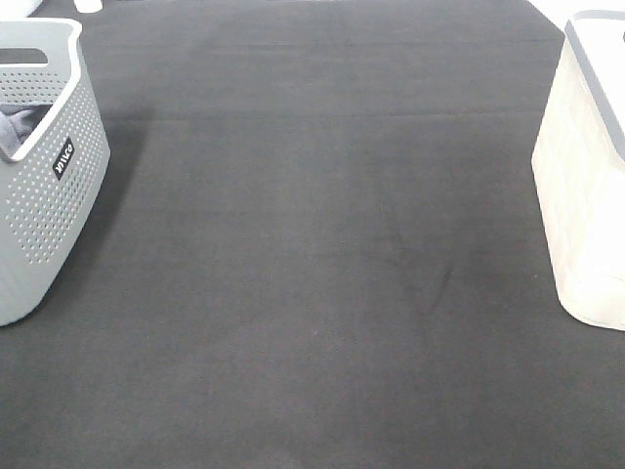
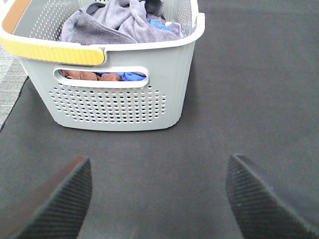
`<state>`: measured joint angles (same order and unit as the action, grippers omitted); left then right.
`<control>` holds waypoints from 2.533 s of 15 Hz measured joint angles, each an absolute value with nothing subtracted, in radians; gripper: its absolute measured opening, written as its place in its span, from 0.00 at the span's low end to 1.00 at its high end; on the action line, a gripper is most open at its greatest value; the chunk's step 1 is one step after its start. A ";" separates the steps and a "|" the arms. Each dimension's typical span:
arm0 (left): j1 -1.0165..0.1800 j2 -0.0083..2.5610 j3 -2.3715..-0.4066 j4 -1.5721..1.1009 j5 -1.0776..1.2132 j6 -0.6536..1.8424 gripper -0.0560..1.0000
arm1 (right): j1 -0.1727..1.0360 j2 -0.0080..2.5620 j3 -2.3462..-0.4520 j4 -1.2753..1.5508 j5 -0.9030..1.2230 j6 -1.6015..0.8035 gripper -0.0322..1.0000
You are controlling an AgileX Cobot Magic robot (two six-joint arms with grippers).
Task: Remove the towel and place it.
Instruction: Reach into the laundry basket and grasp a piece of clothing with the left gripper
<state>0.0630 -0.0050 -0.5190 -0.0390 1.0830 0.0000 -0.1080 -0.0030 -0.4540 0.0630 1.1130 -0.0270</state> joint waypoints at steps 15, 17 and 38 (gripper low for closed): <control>0.063 -0.005 -0.519 -0.039 1.083 0.000 0.71 | -0.108 -0.003 -0.454 0.063 1.113 -0.027 0.63; 0.063 -0.005 -0.519 -0.039 1.083 0.000 0.71 | -0.108 -0.003 -0.454 0.063 1.113 -0.027 0.63; 0.063 -0.005 -0.519 -0.039 1.083 0.000 0.73 | -0.108 -0.003 -0.454 0.063 1.113 -0.027 0.63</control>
